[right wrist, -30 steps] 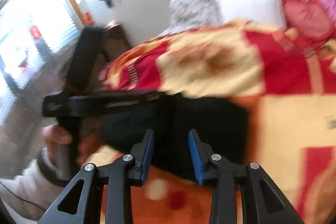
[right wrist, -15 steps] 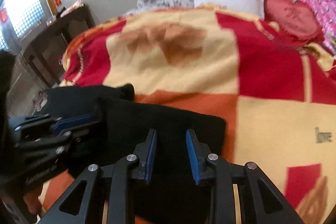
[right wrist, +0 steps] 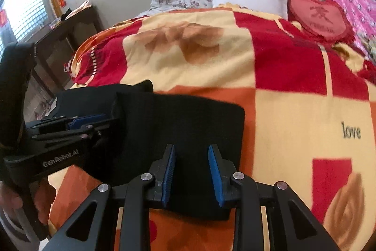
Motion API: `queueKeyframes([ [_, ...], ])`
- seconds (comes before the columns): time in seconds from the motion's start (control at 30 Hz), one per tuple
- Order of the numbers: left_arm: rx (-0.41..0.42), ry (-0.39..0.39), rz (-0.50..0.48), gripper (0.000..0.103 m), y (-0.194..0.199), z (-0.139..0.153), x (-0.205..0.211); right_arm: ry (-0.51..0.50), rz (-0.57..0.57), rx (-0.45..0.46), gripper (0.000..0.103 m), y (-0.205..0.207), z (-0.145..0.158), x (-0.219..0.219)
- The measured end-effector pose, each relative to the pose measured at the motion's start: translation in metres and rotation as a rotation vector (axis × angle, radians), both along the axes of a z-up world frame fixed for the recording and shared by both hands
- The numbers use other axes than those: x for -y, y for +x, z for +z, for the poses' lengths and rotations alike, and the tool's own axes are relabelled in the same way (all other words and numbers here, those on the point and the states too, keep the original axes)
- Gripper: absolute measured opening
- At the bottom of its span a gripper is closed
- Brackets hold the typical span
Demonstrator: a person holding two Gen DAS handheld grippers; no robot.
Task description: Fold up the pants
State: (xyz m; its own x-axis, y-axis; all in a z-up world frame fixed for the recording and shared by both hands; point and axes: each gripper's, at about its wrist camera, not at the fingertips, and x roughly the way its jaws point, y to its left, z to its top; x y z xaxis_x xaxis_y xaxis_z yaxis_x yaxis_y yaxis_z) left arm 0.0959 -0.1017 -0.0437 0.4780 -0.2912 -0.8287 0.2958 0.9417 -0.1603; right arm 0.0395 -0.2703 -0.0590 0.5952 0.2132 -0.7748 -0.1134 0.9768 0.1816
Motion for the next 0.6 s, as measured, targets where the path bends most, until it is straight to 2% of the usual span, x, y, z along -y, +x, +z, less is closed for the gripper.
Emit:
queueKeyframes([
  [0.07, -0.006, -0.001, 0.002, 0.039, 0.000, -0.001, 0.000, 0.019, 0.005, 0.010, 0.039, 0.001, -0.005, -0.001],
  [0.13, -0.005, -0.002, 0.004, 0.039, -0.002, -0.003, 0.000, 0.038, 0.022, 0.015, 0.050, 0.000, -0.006, -0.003],
  [0.2, 0.002, 0.004, 0.003, 0.039, -0.005, -0.002, 0.000, 0.022, 0.045, 0.011, 0.056, 0.001, -0.005, -0.008],
  [0.3, -0.003, -0.006, 0.004, 0.039, -0.009, 0.001, -0.003, -0.025, 0.042, 0.002, 0.057, 0.000, -0.001, -0.016],
  [0.6, 0.018, -0.018, 0.061, 0.039, -0.024, 0.013, -0.035, -0.044, 0.004, 0.037, 0.056, -0.011, 0.015, -0.019],
])
